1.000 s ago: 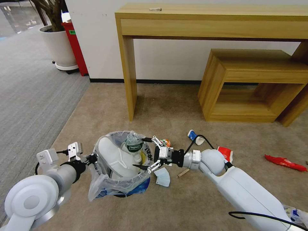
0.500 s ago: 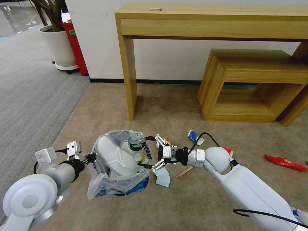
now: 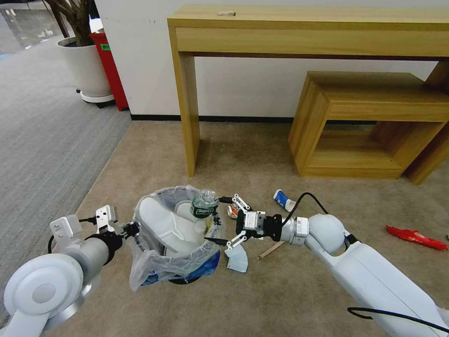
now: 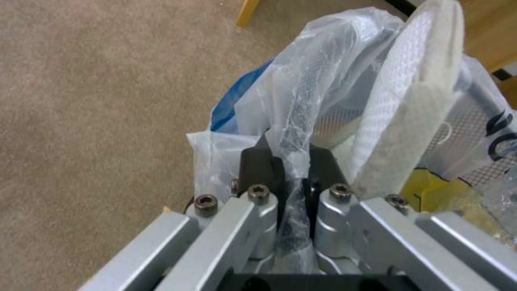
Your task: Pick up the trash bin and place the garbage on the floor into it.
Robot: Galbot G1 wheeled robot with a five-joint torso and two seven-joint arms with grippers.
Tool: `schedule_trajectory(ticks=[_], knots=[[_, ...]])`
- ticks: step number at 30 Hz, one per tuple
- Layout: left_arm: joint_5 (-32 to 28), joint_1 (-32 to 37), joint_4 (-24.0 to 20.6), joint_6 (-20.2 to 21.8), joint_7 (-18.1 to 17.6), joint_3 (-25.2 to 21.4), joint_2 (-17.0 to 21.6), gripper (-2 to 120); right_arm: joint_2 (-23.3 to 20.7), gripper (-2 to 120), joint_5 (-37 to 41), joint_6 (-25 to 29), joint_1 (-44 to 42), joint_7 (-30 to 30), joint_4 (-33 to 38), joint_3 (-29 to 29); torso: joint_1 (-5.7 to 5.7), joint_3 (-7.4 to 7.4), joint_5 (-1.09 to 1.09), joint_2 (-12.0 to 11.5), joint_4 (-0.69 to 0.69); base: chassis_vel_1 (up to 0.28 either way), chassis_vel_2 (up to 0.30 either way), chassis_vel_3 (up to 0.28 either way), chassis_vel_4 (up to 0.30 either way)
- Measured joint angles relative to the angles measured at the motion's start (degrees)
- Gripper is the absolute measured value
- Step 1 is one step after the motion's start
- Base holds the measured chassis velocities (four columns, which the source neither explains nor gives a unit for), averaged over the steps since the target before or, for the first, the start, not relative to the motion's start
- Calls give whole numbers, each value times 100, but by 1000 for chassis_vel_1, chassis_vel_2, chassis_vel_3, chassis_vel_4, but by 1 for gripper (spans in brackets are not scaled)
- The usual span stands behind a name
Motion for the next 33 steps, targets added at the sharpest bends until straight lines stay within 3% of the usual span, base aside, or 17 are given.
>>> schedule_trajectory(ticks=[15,25,29,33], knots=[[26,47,-53,0,-1,85,-58,2,-11,100,-39,46,-137,-70,19,83,0,0,0,0,0,0,0,0,0],[42,37,-64,3,9,129,-73,2,124,100,27,173,2,-47,-154,-158,0,0,0,0,1,0,0,0,0],[44,33,-64,3,39,135,-73,2,105,100,-5,183,111,-198,-161,-188,0,0,0,0,0,0,0,0,0],[56,28,-62,4,51,144,-73,2,36,100,-141,183,214,-809,-154,-34,0,0,-1,0,0,0,0,0,0]])
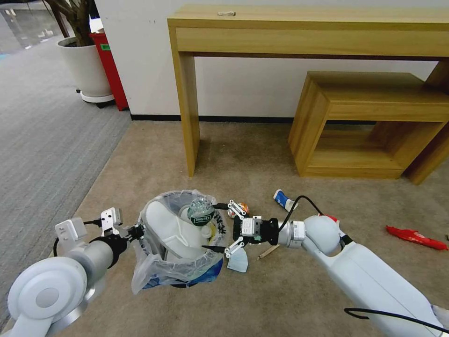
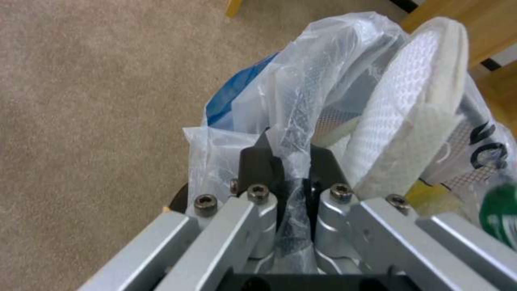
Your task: Pick up the trash bin and place the garbage on the floor into it.
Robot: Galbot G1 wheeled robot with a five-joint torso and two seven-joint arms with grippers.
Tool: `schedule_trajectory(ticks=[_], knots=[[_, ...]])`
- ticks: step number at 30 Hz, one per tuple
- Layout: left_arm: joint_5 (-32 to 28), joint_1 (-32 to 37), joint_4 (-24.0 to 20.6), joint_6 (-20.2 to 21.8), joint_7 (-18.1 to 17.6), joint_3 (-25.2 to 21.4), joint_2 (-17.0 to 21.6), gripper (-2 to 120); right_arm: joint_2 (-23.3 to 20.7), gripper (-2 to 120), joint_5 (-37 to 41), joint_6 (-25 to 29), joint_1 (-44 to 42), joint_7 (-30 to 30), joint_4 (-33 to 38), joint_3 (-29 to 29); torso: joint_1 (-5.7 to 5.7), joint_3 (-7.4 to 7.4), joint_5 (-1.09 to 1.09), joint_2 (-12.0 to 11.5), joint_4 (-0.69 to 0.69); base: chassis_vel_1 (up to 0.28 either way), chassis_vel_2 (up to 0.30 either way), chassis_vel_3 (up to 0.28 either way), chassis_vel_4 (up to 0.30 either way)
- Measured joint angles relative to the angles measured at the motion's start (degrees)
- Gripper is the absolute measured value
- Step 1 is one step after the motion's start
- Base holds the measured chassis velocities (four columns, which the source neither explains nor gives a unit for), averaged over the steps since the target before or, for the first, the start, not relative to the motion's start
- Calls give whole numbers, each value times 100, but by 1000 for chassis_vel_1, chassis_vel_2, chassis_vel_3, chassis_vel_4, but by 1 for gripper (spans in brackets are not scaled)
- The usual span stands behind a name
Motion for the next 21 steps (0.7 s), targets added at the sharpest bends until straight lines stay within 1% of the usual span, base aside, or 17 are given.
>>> schedule_trajectory(ticks=[1,2,4,6,10,16,21], knots=[[4,0,0,0,1,2,0,2,-9,100,-25,-5,13,-172,0,44,0,0,0,0,0,0,0,0,0],[4,0,0,0,1,2,0,2,-9,100,-25,-5,13,-172,0,44,0,0,0,0,0,0,0,0,0],[7,-1,-1,-2,8,1,2,2,-42,100,-112,-58,19,-639,1,169,0,0,1,0,0,0,0,0,0],[0,-1,-5,-2,19,5,3,2,-66,100,-139,-70,-12,-828,18,252,0,0,-1,0,-1,0,0,0,0],[20,-1,-5,-2,14,8,7,2,-72,100,-98,-71,-54,-835,25,275,0,0,2,0,0,0,0,0,0],[58,10,-7,-2,15,37,1,2,-94,100,361,-48,-108,-537,133,208,0,0,0,0,0,0,0,0,0],[68,28,-25,-2,15,6,6,2,-167,100,425,-48,-89,-575,213,298,0,0,0,0,0,0,0,0,0]])
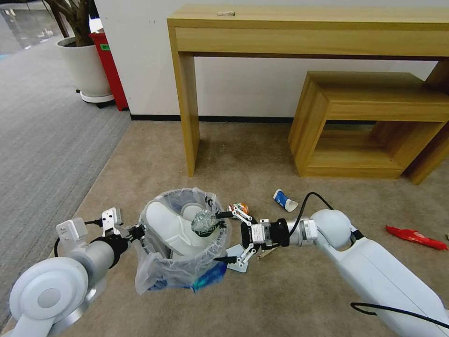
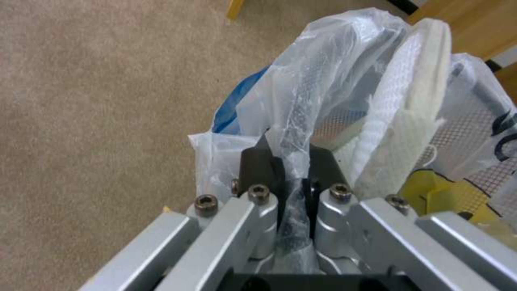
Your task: Pick up the trash bin and place the garbage on the floor into it.
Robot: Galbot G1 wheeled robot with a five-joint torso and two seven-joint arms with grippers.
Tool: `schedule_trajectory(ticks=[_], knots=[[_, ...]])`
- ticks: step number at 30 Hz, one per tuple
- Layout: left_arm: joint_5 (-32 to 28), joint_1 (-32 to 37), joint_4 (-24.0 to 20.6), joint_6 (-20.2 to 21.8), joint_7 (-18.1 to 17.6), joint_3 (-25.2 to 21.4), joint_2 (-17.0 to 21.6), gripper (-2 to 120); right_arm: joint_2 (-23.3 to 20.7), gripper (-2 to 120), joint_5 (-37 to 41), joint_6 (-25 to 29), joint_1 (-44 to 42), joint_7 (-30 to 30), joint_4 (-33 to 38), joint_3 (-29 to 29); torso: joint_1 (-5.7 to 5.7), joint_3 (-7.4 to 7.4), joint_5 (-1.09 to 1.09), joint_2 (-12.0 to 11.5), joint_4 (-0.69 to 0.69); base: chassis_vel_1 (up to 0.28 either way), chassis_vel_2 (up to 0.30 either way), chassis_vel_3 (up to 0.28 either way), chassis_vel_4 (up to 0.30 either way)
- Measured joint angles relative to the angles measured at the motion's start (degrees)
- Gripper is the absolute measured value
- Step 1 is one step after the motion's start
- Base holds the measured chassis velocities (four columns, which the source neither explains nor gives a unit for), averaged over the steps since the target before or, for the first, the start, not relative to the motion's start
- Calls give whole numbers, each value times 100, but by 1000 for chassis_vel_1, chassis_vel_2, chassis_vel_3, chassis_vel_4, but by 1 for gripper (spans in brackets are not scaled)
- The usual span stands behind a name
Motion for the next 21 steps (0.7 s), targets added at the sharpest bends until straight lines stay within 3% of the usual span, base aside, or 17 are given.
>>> schedule_trajectory(ticks=[9,21], knots=[[14,37,-46,0,0,-6,-27,2,-99,100,-406,109,-345,-417,-98,209,0,0,1,0,-1,0,0,0,0],[20,90,-86,0,5,-79,-9,2,-147,100,-401,226,-317,-325,-31,291,0,0,0,0,0,0,0,0,0]])
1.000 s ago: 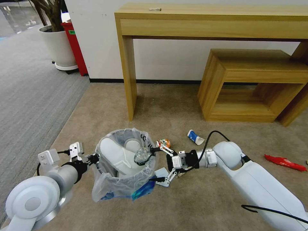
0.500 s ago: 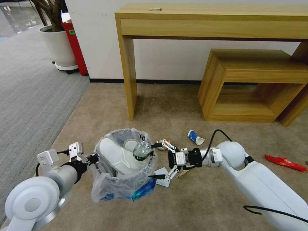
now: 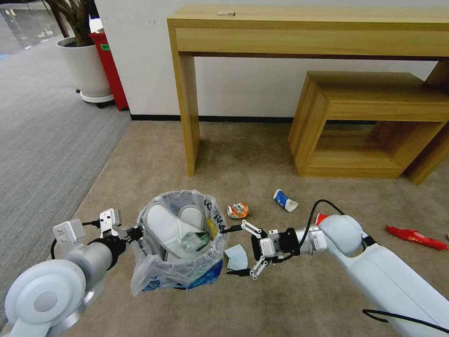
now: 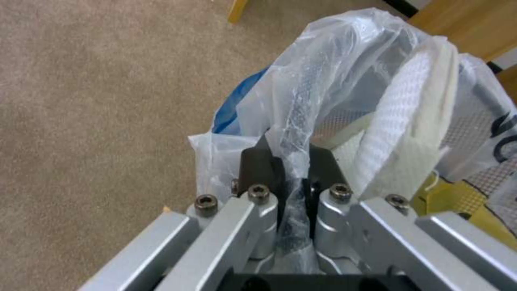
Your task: Pick up the trash bin and place the garbage on the floor into it.
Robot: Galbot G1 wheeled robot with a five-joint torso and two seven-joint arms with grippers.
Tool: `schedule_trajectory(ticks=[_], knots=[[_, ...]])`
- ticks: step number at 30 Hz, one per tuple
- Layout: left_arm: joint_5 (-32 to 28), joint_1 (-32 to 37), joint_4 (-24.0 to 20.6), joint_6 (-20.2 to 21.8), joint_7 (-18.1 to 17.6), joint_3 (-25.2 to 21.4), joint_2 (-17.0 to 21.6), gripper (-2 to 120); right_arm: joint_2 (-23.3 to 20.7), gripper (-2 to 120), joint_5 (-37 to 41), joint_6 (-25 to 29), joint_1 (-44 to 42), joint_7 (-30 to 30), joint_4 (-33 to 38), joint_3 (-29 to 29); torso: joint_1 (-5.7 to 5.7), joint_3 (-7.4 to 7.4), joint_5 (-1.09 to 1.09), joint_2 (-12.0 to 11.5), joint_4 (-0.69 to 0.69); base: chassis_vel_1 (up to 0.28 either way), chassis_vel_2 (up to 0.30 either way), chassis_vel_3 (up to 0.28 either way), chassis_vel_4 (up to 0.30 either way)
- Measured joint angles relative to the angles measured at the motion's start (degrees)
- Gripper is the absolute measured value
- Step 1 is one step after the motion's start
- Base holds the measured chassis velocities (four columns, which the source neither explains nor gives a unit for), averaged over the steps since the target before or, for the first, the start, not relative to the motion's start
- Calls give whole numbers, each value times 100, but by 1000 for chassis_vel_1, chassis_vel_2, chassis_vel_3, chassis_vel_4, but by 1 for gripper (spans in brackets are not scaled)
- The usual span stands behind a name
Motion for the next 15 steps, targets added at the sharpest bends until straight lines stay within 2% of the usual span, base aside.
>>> schedule_trajectory(ticks=[2,3,5,6,8,9,12,13,15], knots=[[-1,0,0,0,1,-3,0,2,0,100,57,7,7,56,12,7,0,0,0,0,0,0,0,0,0],[0,-1,0,0,2,-12,0,2,1,100,204,18,9,262,41,11,0,0,0,0,0,0,0,0,0],[10,-23,39,0,4,-69,-2,2,1,100,552,19,-56,1051,136,-4,0,0,-1,0,0,0,0,0,0],[10,-23,39,0,4,-69,-2,2,1,100,552,19,-56,1051,136,-4,0,0,-1,0,0,0,0,0,0],[27,-60,105,0,-15,-211,-5,2,33,100,1049,-207,-273,2493,379,0,0,0,0,0,0,0,0,0,0],[27,-60,105,0,-15,-211,-5,2,33,100,1049,-207,-273,2493,379,0,0,0,0,0,0,0,0,0,0],[17,-58,137,-1,-177,-338,8,2,84,100,1153,-641,-532,4117,615,215,0,0,-1,0,1,0,0,0,0],[17,-58,137,-1,-177,-338,8,2,84,100,1153,-641,-532,4117,615,215,0,0,-1,0,1,0,0,0,0],[18,-45,140,-1,-266,-418,18,2,129,100,1026,-956,-824,5317,689,453,0,0,0,0,0,0,0,0,0]])
